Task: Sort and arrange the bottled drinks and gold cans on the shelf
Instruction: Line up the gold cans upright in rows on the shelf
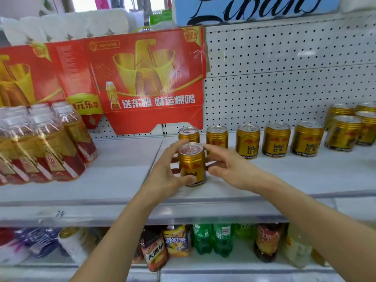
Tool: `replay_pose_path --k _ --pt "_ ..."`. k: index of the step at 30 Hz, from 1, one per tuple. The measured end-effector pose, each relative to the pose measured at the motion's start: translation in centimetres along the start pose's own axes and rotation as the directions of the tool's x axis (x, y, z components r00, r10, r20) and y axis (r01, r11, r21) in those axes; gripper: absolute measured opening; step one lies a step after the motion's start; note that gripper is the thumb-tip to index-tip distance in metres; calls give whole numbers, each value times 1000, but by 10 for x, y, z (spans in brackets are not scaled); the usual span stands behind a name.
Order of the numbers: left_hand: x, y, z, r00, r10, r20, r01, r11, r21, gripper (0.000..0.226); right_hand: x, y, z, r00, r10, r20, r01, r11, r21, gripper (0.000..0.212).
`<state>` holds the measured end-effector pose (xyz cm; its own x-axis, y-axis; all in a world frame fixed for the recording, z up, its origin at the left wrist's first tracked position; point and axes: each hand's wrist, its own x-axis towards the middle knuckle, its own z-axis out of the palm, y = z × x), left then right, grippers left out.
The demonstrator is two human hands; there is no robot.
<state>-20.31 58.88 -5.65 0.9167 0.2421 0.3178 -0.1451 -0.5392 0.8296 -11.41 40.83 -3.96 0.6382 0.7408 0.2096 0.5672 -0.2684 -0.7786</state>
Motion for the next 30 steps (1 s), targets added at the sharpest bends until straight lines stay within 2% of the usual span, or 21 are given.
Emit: replay_pose_path --k 4,8,11,14,16,19,22,26,30 --pt "2 -2 -2 997 77 10 -77 997 5 76 3 5 6 998 60 -29 -60 998 2 71" --pt "6 -2 -9 997 64 51 -66 998 25 72 4 1 8 998 68 -12 -68 998 2 72" --pt "7 3 -12 996 42 81 -51 994 101 72 -2 -4 6 998 68 8 -67 997 -21 67" --pt "5 12 -11 996 65 53 -79 943 324 75 -15 -3 0 996 45 -80 -59 982 -177 61" --pt "2 19 -4 989 149 -1 -131 874 468 77 -26 -2 -8 989 -8 -146 -42 940 -339 57" --pt "-5 35 14 945 324 -48 -241 787 568 71 -46 -1 -22 971 -72 -230 -66 839 -541 53" --pt "-10 52 42 896 442 -38 -322 708 629 62 -70 8 -42 933 -120 -339 -131 766 -630 47" --pt "-7 74 98 877 480 12 -399 715 575 57 -106 39 -80 840 -242 -485 -197 696 -690 38" --pt "4 105 170 899 430 86 -423 797 431 56 -150 73 -134 768 -227 -599 -296 704 -646 38"
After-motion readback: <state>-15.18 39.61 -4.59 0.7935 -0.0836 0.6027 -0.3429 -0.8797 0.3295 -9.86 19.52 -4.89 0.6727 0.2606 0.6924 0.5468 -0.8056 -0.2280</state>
